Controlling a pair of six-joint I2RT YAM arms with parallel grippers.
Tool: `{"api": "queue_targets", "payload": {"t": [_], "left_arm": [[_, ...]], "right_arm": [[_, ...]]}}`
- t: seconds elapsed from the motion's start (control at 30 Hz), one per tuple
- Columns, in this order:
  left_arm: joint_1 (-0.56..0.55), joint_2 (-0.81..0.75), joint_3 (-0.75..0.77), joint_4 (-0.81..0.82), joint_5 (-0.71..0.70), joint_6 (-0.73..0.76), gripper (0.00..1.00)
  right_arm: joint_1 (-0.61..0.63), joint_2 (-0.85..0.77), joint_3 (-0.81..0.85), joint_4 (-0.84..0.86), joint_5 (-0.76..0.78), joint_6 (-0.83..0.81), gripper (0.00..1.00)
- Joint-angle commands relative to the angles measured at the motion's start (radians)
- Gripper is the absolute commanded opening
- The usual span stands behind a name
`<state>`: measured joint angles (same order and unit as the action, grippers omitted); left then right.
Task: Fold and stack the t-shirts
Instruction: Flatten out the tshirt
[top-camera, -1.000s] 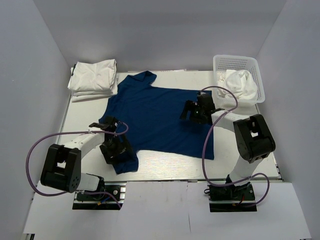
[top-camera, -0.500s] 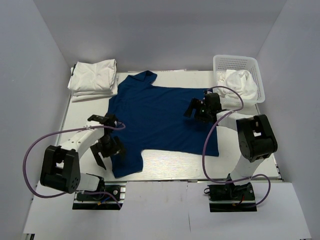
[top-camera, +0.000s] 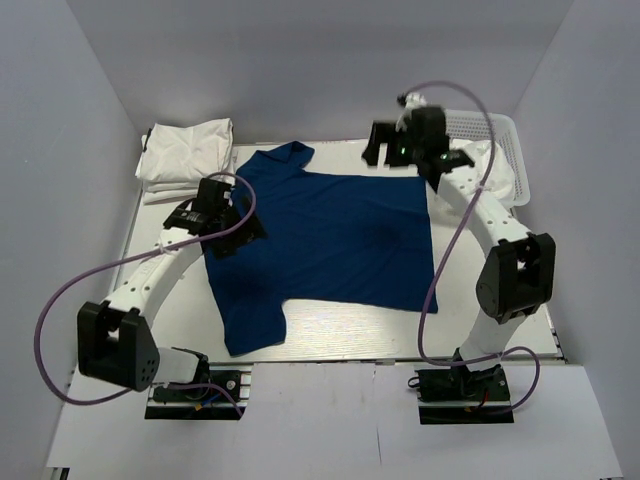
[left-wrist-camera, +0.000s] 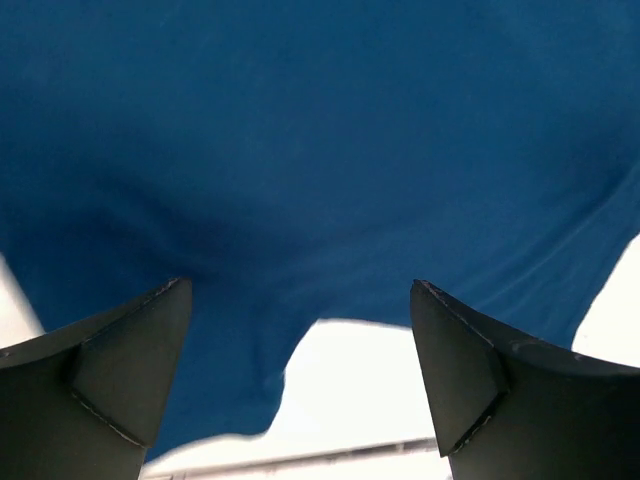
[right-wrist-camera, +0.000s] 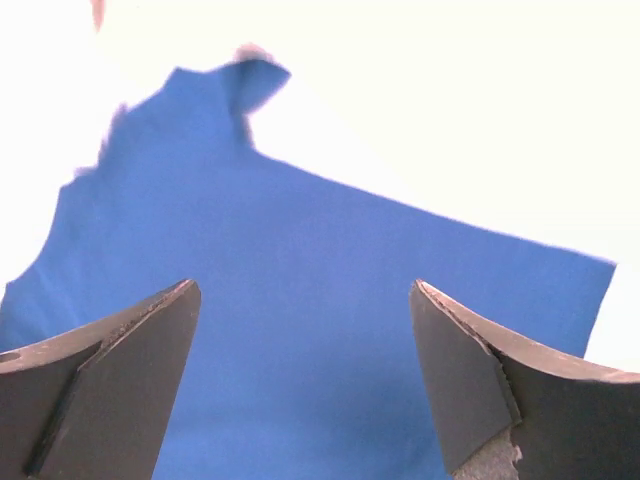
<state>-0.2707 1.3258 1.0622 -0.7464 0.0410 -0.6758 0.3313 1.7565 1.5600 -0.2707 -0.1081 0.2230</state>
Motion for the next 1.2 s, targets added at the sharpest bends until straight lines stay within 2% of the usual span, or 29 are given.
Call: {"api": "queue_targets", "payload": {"t": [0.0,0.1,0.13,0.23,0.33,0.4,0.57,0.63,0.8,0.93,1.17], "left_arm": [[-0.004,0.064,0.039,0.188,0.077,0.056,1.0],[-0.004,0.134,0.08,0.244,0.141,0.073,1.0],[-0.004,0.15,0.096,0.258,0.154,0.073,1.0],[-0.004,0.202,0.128,0.309,0.122,0.073,1.0],[-0.004,0.274,0.208,0.271,0.042,0.102,1.0],[-0.004,0.312,0.257,0.283,-0.01,0.139,1.0],[-0.004,0.45,0.39,0.314,-0.084,0.211,1.0],[-0.004,0.539,0.479,0.269,-0.093,0.226,1.0],[0.016,0.705,0.587,0.295,-0.116,0.258,1.0],[0.016,0.86,0.75,0.248,-0.124,0.259,1.0],[0.025,1.006,0.834,0.281,-0.062,0.236,1.0]], "right_arm": [[-0.017,-0.034,0.19,-0.044,0.052,-0.087,0.91],[-0.029,-0.026,0.282,-0.038,0.103,-0.121,0.91],[-0.037,-0.022,0.297,-0.086,0.099,-0.141,0.91],[-0.041,0.009,0.308,-0.087,0.104,-0.096,0.91],[-0.057,0.003,0.145,0.013,0.055,-0.027,0.91],[-0.057,0.017,0.111,0.012,0.048,-0.013,0.91],[-0.051,0.043,-0.04,0.002,0.218,0.067,0.91],[-0.051,0.067,-0.077,-0.013,0.248,0.095,0.91],[-0.044,0.124,-0.159,0.01,0.295,0.151,0.91],[-0.041,0.215,-0.092,-0.035,0.285,0.157,0.91],[-0.038,0.376,0.046,-0.102,0.269,0.156,0.91]]}}
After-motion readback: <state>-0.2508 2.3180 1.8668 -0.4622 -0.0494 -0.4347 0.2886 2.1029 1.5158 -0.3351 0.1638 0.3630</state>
